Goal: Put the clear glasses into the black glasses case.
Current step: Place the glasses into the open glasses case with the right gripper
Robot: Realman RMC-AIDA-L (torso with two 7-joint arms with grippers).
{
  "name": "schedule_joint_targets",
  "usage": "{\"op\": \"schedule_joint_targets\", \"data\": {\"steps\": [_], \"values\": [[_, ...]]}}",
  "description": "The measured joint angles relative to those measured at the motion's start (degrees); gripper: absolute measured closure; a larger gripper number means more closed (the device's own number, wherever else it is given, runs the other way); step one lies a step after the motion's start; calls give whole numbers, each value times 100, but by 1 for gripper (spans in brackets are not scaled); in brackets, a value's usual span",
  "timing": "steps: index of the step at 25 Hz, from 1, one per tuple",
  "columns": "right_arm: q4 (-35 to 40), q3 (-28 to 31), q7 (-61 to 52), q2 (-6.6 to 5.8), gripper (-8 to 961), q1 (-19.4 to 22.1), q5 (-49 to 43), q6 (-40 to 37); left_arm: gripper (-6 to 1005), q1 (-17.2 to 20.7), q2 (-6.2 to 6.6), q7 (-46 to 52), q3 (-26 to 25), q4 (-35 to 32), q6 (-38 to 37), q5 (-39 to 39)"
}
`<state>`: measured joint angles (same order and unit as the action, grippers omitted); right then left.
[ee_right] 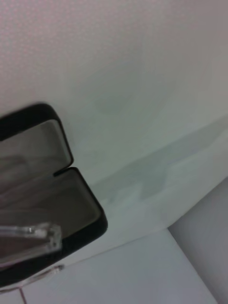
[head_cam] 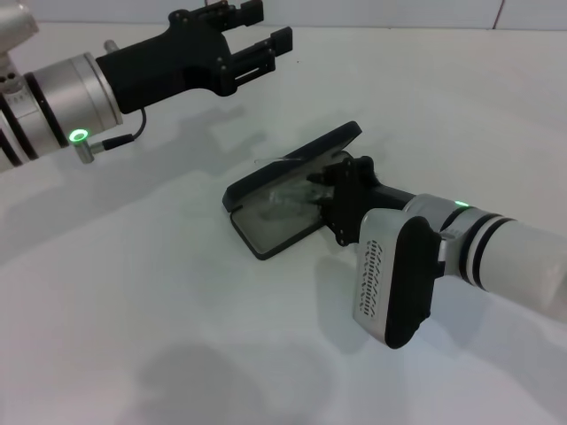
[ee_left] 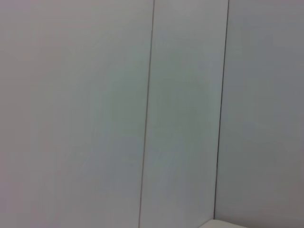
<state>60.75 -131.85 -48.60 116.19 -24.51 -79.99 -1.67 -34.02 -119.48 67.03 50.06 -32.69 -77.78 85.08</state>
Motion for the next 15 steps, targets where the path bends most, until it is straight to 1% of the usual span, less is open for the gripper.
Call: {"op": "schedule_joint_targets", "data": {"steps": [3, 6, 11, 15], "values": [[0, -55, 25, 1, 805, 8, -20, 58, 405, -23, -9, -1, 12, 8, 0, 0], [17, -70, 28, 0, 719, 30, -38, 60, 406, -25, -12, -2, 13, 9, 0, 6], [211, -74, 30, -6, 669, 137, -41, -13, 407, -12, -12, -7, 13, 8, 0, 8], [509, 7, 32, -57, 628, 315, -52, -344, 406, 26, -5, -12, 12, -20, 0, 8]]}}
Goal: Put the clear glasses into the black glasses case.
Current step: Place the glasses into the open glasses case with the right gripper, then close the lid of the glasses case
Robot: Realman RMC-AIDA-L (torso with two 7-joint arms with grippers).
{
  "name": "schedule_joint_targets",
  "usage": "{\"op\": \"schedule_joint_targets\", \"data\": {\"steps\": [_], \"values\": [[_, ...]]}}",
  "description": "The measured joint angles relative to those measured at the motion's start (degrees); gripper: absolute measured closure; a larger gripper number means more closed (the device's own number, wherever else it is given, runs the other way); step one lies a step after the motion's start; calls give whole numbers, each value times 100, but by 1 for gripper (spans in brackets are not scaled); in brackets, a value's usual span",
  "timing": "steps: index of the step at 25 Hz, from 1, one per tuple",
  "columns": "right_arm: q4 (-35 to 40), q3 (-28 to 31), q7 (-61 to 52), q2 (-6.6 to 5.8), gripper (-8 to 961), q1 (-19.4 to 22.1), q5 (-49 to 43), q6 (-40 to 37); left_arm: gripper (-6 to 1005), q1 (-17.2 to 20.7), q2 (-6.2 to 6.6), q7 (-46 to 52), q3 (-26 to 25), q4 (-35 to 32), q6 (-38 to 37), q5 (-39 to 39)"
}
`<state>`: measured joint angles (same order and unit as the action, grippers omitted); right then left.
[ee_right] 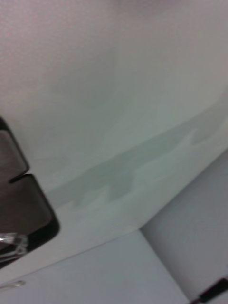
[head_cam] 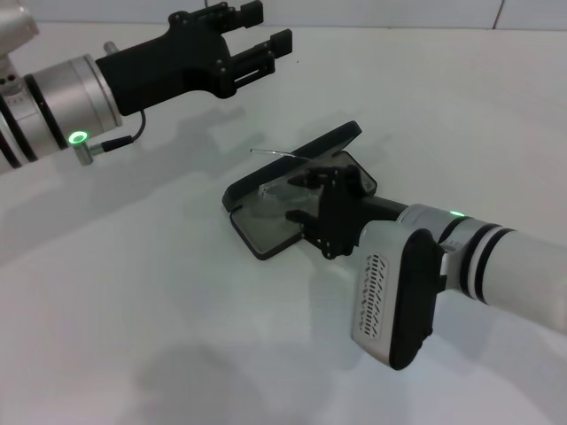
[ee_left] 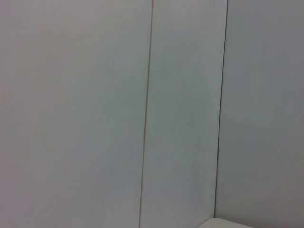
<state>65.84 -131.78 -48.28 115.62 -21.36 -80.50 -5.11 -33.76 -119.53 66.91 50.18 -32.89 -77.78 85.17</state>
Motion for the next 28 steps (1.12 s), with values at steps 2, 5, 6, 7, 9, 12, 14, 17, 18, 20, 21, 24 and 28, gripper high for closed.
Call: {"op": "schedule_joint_targets", "data": {"steps": [2, 5, 6, 7, 9, 12, 14, 17, 18, 20, 21, 24, 28], "values": [[106, 56, 1, -16, 608, 67, -8, -171, 406, 36, 5, -1, 0, -7, 0, 0], [213, 109, 2, -26, 575, 124, -9, -258, 405, 86, 14, -1, 0, -12, 0, 0], [233, 128, 3, -28, 564, 146, -10, -270, 405, 96, 16, -2, 0, -13, 0, 0], [276, 158, 3, -32, 553, 189, -11, -287, 405, 100, 17, -2, 0, -14, 0, 0], [365, 210, 3, -40, 553, 287, -14, -349, 406, 108, 20, -2, 0, -14, 0, 0], [568, 481, -22, -49, 553, 505, -17, -771, 406, 129, 30, -3, 0, -16, 0, 0], [657, 755, -49, -53, 553, 623, -17, -1232, 406, 135, 35, -3, 0, -16, 0, 0], [661, 1155, -124, -54, 552, 710, -17, -1839, 407, 135, 36, -5, 0, -16, 0, 0], [640, 1226, -186, -54, 552, 716, -20, -1924, 407, 133, 36, -28, 0, -16, 0, 0], [622, 1362, -336, -67, 552, 710, -29, -2020, 407, 131, 36, -39, 0, -16, 0, 0], [608, 1472, -428, -75, 552, 707, -31, -2136, 407, 130, 36, -46, 0, -16, 0, 0], [517, 2131, -780, -84, 552, 709, -33, -2980, 405, 134, 36, -52, 0, -16, 0, 0], [29, 3682, -1592, -74, 552, 553, -30, -5158, 406, 121, 28, -54, 0, -10, 0, 28]]}}
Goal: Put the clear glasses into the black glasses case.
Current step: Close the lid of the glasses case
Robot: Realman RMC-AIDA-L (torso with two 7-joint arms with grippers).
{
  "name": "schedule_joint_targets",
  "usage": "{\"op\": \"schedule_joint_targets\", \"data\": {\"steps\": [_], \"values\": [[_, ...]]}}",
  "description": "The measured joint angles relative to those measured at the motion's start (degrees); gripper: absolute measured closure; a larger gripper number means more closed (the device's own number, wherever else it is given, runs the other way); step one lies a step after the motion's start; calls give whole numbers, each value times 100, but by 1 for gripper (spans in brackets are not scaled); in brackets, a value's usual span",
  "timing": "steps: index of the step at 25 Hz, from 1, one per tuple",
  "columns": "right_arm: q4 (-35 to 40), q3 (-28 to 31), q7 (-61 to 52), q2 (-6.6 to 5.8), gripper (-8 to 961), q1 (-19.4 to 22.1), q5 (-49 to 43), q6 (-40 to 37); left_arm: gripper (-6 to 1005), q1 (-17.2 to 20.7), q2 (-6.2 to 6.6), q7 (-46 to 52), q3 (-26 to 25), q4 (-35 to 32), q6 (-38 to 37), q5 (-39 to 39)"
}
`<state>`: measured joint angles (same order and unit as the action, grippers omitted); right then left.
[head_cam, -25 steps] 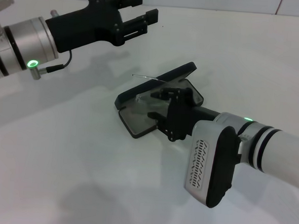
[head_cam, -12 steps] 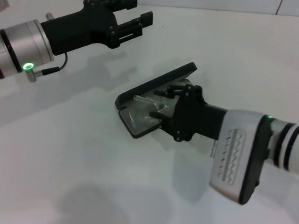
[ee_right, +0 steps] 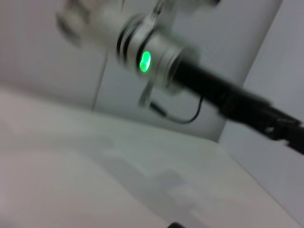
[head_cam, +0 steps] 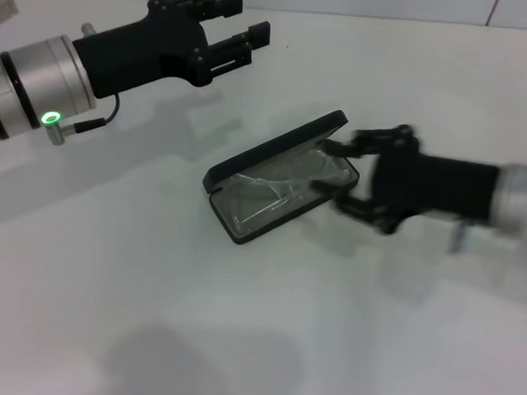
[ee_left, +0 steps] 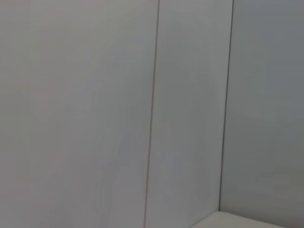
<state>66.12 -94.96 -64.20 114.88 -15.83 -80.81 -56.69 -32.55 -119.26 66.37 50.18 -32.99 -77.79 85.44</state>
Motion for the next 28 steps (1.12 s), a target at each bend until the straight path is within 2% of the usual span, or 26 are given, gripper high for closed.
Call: {"op": "schedule_joint_targets", "data": {"steps": [2, 4, 8, 9, 10, 15, 19, 24, 25, 28], "values": [[-609, 950, -312, 8, 552, -290, 6, -1068, 406, -21, -10, -1, 0, 13, 3, 71], [-1361, 1872, -415, 27, 551, -595, 39, -1747, 407, -35, -24, 5, 1, 39, 103, 198], [-2707, 3503, -358, 58, 551, -941, 413, -2113, 407, -145, -54, 89, 200, 189, 708, 392], [-2707, 3503, -358, 58, 551, -941, 413, -2113, 406, -204, -56, 148, 337, 257, 939, 396], [-2979, 3931, -268, 56, 551, -933, 580, -2128, 406, -265, -54, 244, 538, 314, 1181, 403], [-3073, 4157, -201, 66, 553, -781, 861, -2152, 405, -430, -52, 556, 1471, 349, 2125, 415], [-3100, 4167, -196, 66, 553, -749, 905, -2159, 397, -524, -56, 698, 1952, 360, 2537, 404], [-3135, 4135, -188, 70, 552, -754, 905, -2141, 378, -554, -57, 732, 2210, 361, 2654, 401], [-3155, 4137, -188, 70, 552, -756, 905, -2141, 374, -543, -54, 732, 2480, 344, 2624, 395], [-3256, 4174, -169, 70, 552, -779, 906, -2129, 362, -508, -51, 708, 2797, 312, 2599, 418]]}}
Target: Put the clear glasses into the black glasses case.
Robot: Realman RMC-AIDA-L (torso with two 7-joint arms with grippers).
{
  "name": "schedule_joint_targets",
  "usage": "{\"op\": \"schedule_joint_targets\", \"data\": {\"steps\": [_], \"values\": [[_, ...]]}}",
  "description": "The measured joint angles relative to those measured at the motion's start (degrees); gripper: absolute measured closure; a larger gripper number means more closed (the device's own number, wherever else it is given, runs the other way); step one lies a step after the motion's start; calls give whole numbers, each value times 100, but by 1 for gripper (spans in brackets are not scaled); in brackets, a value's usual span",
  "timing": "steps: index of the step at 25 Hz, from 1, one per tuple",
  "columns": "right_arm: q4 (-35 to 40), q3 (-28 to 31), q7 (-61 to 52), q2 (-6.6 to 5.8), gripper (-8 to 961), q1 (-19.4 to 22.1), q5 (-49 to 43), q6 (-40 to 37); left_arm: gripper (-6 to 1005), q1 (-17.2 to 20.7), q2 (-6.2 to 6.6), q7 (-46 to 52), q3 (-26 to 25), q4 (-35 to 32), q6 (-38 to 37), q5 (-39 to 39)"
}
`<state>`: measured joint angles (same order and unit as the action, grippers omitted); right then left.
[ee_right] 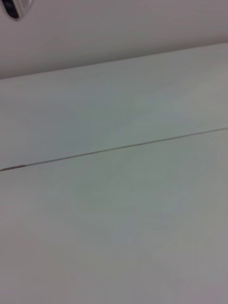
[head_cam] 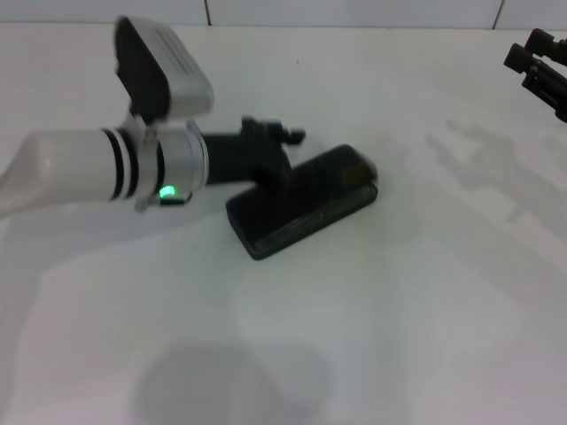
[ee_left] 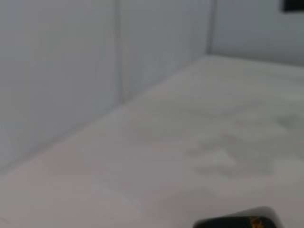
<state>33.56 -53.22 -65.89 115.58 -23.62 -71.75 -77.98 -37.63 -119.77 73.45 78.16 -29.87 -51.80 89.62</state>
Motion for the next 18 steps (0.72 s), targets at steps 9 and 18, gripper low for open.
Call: {"op": "schedule_joint_targets", "data": {"steps": [9, 18], "values": [[-157, -77, 112, -5, 551, -84, -30, -75, 327, 111, -4, -209, 274, -24, -108, -391], [91, -606, 180, -249, 497, -166, -620, -1335, 291, 908, 334, -1052, -437, -446, -3615, -1469]]}}
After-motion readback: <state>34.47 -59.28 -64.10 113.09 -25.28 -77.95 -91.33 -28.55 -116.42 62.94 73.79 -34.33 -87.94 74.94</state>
